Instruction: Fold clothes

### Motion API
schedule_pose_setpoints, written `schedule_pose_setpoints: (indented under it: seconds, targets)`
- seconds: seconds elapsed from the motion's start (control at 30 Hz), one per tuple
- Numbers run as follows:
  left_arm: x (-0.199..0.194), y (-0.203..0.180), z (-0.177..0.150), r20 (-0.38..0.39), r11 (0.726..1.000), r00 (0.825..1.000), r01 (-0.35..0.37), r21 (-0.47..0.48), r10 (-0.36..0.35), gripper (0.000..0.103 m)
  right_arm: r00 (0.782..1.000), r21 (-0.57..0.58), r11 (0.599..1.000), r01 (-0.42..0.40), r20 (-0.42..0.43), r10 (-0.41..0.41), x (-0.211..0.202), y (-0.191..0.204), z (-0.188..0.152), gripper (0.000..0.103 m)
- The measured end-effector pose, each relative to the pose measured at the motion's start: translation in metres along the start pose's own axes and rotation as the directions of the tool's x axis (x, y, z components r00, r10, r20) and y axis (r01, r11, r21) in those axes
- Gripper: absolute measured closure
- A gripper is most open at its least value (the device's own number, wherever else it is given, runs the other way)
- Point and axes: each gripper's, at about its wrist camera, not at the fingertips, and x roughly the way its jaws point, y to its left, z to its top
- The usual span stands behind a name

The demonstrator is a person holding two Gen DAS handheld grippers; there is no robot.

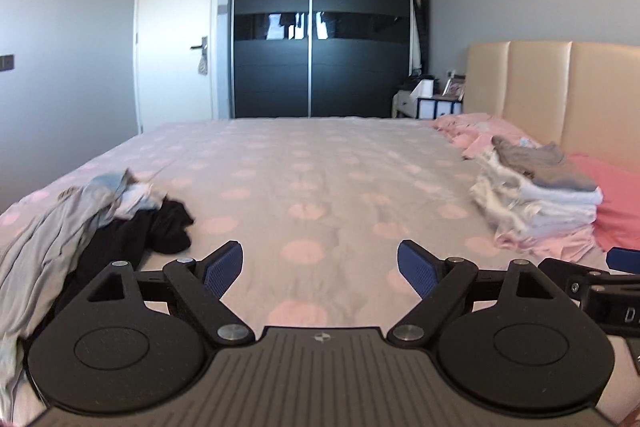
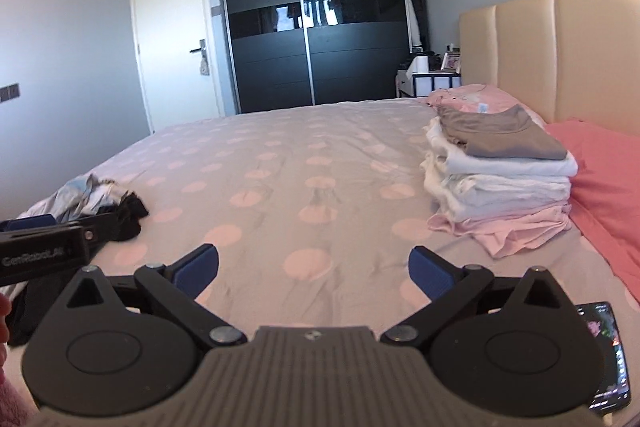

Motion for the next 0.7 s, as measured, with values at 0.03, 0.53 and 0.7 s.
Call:
schedule_pose_setpoints:
  seconds: [0.03,0.53,0.7]
  targets:
    - [0.0,0.001,-0.006,-0.005,1.0,1.0,-0.004,0.005,0.004,0.018,1.0,-0.006,1.0,-0.002,-0.007,0.002,0.001,0.005,-0.005,0.001]
    - [0.047,0.022,-0.051,-0.214,0.993,0.972,-0.106,-0.043,0.095,0.018,0.989,-0.011,1.0,0.022,-0.144,-0.023,0.063,0.022,-0.032,0.001]
    - [0.064,0.025,-0.059,-0.274,0.992,0.958,-0.108,-0.064,0.086,0.018,0.986,-0.032,0.999,0.03,-0.161,-0.034,0.08,0.025,-0.034,0.001]
